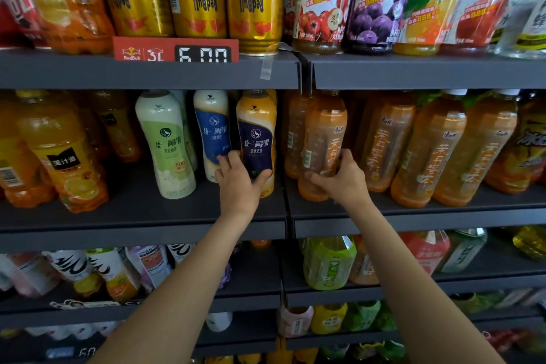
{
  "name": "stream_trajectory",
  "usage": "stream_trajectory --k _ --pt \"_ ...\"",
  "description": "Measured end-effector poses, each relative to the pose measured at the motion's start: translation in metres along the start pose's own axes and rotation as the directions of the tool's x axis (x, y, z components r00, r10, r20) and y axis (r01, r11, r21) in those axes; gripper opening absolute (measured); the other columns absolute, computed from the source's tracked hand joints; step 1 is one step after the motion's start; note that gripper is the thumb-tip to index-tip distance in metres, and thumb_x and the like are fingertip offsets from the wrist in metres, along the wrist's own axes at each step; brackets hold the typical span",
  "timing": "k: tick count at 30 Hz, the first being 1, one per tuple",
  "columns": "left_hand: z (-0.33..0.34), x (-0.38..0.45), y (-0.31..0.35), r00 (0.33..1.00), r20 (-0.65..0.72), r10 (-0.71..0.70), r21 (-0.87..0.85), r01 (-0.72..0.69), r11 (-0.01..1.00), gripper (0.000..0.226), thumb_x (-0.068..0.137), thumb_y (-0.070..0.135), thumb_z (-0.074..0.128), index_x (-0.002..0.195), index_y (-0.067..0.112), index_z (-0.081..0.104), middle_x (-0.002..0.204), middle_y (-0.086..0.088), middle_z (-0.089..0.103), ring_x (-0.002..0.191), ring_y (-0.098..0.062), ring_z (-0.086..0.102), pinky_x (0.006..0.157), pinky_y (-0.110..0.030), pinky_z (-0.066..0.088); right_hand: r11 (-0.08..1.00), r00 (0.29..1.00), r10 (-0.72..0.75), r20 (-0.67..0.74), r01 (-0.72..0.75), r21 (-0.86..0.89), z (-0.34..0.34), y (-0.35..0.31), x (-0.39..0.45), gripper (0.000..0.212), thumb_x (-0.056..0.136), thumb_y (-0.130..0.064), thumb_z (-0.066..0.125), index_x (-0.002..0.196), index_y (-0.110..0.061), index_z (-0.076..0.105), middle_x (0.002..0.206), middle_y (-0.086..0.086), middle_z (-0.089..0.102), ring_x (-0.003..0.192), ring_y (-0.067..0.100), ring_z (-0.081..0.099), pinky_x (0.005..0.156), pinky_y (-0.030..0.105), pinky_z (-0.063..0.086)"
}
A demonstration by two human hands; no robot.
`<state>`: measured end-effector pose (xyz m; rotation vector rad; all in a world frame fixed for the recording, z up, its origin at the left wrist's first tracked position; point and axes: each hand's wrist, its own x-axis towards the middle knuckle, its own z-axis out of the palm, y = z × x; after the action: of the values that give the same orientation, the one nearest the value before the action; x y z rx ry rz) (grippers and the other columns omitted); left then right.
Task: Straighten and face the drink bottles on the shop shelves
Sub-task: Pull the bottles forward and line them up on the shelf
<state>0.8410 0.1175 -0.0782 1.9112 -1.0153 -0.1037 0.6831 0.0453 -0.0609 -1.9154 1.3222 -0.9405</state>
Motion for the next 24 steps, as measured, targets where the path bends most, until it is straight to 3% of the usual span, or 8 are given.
stream_trajectory --k 5,11,14,17,20,24 --pt "0.001 0.000 -0.001 1.000 -0.003 0.006 0.007 -0.006 1.000 0.063 0.083 0.031 0.068 0.130 0.005 0.035 0.145 -0.021 0.027 0.131 -0.037 0.026 0.105 -0.044 0.028 0.998 0.991 -0.029 -0.131 0.021 -0.067 0.015 -0.003 -0.005 0.064 0.073 -0.035 0.078 0.116 -0.008 0.039 0.117 0.012 0.058 0.106 0.031 0.058 0.084 0.047 0.052" --pt "0.003 0.000 -0.001 1.000 -0.013 -0.011 0.031 0.011 0.999 0.063 0.083 0.032 0.067 0.131 0.005 0.035 0.147 -0.022 0.024 0.132 -0.038 0.025 0.105 -0.046 0.029 0.986 0.988 -0.041 -0.146 0.017 -0.165 0.030 -0.016 -0.010 0.065 0.076 -0.039 0.074 0.117 -0.006 0.036 0.120 0.013 0.053 0.108 0.034 0.056 0.084 0.044 0.049" --pt "0.004 -0.003 0.001 0.999 -0.022 -0.026 0.022 0.027 0.999 0.065 0.084 0.032 0.066 0.135 0.007 0.034 0.150 -0.019 0.020 0.135 -0.037 0.021 0.107 -0.045 0.026 0.984 0.994 -0.046 -0.103 0.028 -0.176 0.032 -0.016 -0.012 0.067 0.076 -0.041 0.073 0.119 -0.006 0.034 0.122 0.013 0.050 0.110 0.034 0.054 0.084 0.043 0.046" --pt "0.005 -0.012 0.004 0.995 -0.104 -0.011 -0.018 0.009 1.000 0.065 0.083 0.029 0.069 0.135 0.007 0.037 0.145 -0.018 0.027 0.134 -0.035 0.024 0.108 -0.044 0.028 0.999 1.000 -0.003 0.023 0.004 -0.054 0.023 -0.006 -0.010 0.085 0.071 -0.046 0.076 0.132 -0.007 0.031 0.129 0.012 0.050 0.117 0.031 0.052 0.092 0.042 0.046" --pt "0.005 -0.028 0.010 0.937 -0.317 0.148 -0.046 -0.171 0.984 0.046 0.082 0.018 0.068 0.120 0.002 0.046 0.124 -0.019 0.041 0.119 -0.034 0.041 0.098 -0.043 0.040 0.999 0.994 -0.019 0.105 0.014 0.047 0.008 -0.004 -0.002 0.091 0.074 -0.040 0.076 0.144 -0.011 0.025 0.134 0.006 0.051 0.122 0.024 0.050 0.096 0.033 0.042" --pt "0.020 -0.045 0.028 0.886 -0.208 0.414 0.056 -0.411 0.910 0.033 0.084 0.008 0.064 0.114 0.003 0.052 0.111 -0.013 0.050 0.104 -0.027 0.052 0.087 -0.026 0.040 0.996 0.985 -0.084 0.153 0.080 0.032 0.010 -0.007 0.007 0.057 0.080 -0.025 0.072 0.126 -0.008 0.041 0.120 0.009 0.059 0.112 0.025 0.057 0.090 0.030 0.046"
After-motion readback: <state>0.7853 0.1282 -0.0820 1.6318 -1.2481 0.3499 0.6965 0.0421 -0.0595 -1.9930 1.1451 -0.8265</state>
